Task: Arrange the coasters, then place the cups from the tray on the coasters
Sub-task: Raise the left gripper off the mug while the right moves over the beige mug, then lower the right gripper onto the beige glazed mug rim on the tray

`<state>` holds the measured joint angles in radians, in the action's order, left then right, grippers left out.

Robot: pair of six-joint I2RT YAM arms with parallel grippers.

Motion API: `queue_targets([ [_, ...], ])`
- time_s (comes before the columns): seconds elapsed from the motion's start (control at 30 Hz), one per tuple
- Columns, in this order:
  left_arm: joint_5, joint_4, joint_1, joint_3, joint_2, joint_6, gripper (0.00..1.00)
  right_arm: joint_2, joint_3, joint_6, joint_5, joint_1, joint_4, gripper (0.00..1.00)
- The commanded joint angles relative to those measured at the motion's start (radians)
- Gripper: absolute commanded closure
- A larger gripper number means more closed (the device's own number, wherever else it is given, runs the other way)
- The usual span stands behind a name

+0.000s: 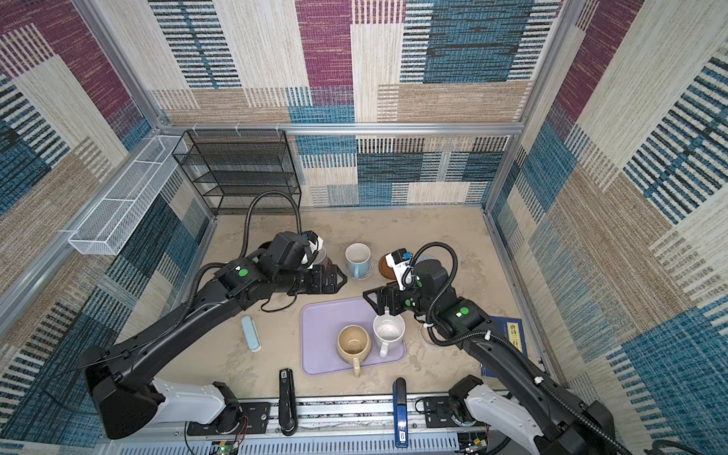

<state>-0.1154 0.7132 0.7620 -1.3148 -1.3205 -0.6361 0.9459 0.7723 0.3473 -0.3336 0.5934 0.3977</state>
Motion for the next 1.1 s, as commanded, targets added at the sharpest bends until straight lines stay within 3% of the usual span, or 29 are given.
queue_targets([
  [0.0, -0.067, -0.043, -0.004, 0.058, 0.062, 0.018, 0.00, -0.005, 0.005, 0.081, 0.142, 0.091, 0.084, 0.16],
  [0.1, -0.081, -0.034, -0.006, 0.112, 0.107, -0.007, 0.00, 0.021, 0.050, 0.101, 0.212, 0.163, 0.181, 0.17],
  [0.3, -0.220, -0.091, -0.006, 0.224, 0.157, -0.123, 0.00, 0.043, 0.096, 0.180, 0.248, 0.284, 0.265, 0.29],
  [0.5, -0.150, -0.014, -0.006, 0.276, 0.198, -0.134, 0.01, 0.101, 0.064, 0.331, 0.303, 0.471, 0.262, 0.37],
  [0.67, -0.166, -0.021, -0.005, 0.322, 0.221, -0.165, 0.02, 0.153, 0.039, 0.466, 0.334, 0.609, 0.261, 0.42],
  [0.83, -0.156, -0.021, -0.004, 0.357, 0.245, -0.176, 0.02, 0.159, -0.025, 0.545, 0.340, 0.649, 0.220, 0.43],
  [1.07, -0.165, -0.045, -0.003, 0.399, 0.242, -0.192, 0.02, 0.227, -0.056, 0.539, 0.329, 0.651, 0.120, 0.48],
])
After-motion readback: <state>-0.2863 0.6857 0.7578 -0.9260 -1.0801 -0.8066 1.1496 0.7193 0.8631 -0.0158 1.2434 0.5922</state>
